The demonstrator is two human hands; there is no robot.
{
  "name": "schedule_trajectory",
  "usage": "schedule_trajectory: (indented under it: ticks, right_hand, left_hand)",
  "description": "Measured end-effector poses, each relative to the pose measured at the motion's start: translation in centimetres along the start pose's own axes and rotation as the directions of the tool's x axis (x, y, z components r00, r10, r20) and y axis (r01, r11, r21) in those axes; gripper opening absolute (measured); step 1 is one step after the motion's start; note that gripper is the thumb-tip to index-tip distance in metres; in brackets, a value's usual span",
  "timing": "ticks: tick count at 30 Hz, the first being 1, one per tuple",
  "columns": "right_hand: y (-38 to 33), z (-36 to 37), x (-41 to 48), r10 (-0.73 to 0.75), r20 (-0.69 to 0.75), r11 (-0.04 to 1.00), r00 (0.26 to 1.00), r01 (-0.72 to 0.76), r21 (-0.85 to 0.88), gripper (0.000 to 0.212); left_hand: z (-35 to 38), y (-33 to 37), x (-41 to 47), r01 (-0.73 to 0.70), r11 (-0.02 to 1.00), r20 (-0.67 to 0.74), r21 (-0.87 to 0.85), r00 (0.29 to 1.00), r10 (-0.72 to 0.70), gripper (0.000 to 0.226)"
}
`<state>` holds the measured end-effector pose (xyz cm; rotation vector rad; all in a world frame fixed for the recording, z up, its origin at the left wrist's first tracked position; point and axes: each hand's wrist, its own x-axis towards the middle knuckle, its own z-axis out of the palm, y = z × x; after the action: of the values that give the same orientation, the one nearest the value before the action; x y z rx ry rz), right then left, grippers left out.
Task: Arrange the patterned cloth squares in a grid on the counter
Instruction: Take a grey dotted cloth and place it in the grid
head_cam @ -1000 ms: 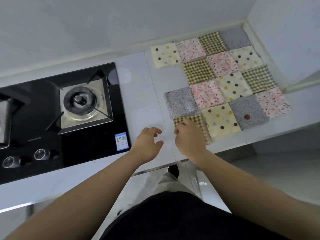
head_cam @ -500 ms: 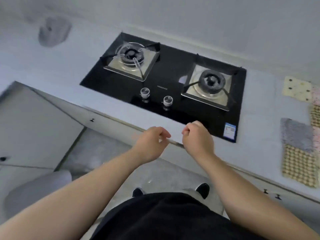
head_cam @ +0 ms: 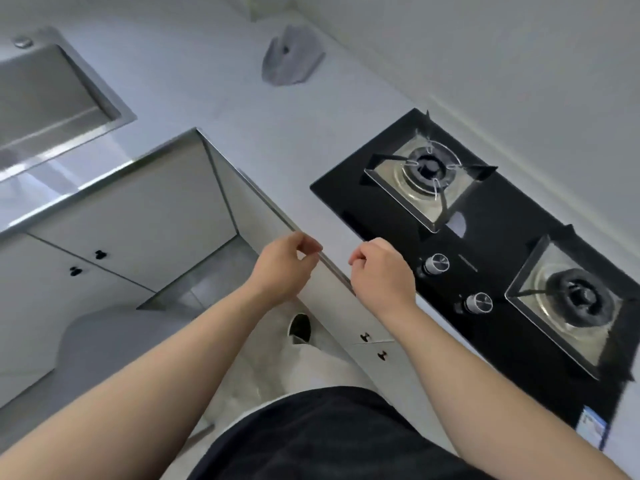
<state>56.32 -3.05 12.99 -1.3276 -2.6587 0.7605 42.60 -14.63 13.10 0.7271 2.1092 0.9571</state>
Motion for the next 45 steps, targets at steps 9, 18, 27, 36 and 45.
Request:
schedule_trajectory:
  ticks: [9, 18, 27, 36, 45]
  right_hand:
    - [-7.3, 2.5, 18.0, -0.078, 0.098, 0.996, 0.992, 0.074, 0.040, 0.023]
    - [-14.8, 3.8, 29.7, -0.042, 0.112, 0.999, 0.993, 0.038, 0.038, 0.024]
    - [-19.4, 5.8, 35.3, 0.188, -0.059, 0.982, 0.980, -0.185, 0.045, 0.022]
    - [-20.9, 9.7, 43.0, 0.228, -0.348, 0.970, 0.909, -0.181, 0.162, 0.021]
    - [-17.9, 18.4, 45.6, 0.214, -0.609, 0.937, 0.764, 0.015, 0.348, 0.023]
  left_hand:
    - [-9.8, 0.1, 13.5, 0.082, 0.993, -0.049, 0.088, 0.996, -0.078, 0.018]
    - [-18.3, 0.6, 24.7, -0.003, 0.985, -0.049, 0.170, 0.999, 0.012, 0.014]
    - [-25.8, 0.1, 37.7, -0.242, 0.925, 0.129, 0.294, 0.969, 0.212, 0.015]
    - [-24.5, -0.3, 47.6, -0.487, 0.827, 0.067, 0.280, 0.869, 0.489, 0.021]
    - [-17.8, -7.1, 53.5, -0.609, 0.542, -0.004, 0.579, 0.662, 0.749, 0.052]
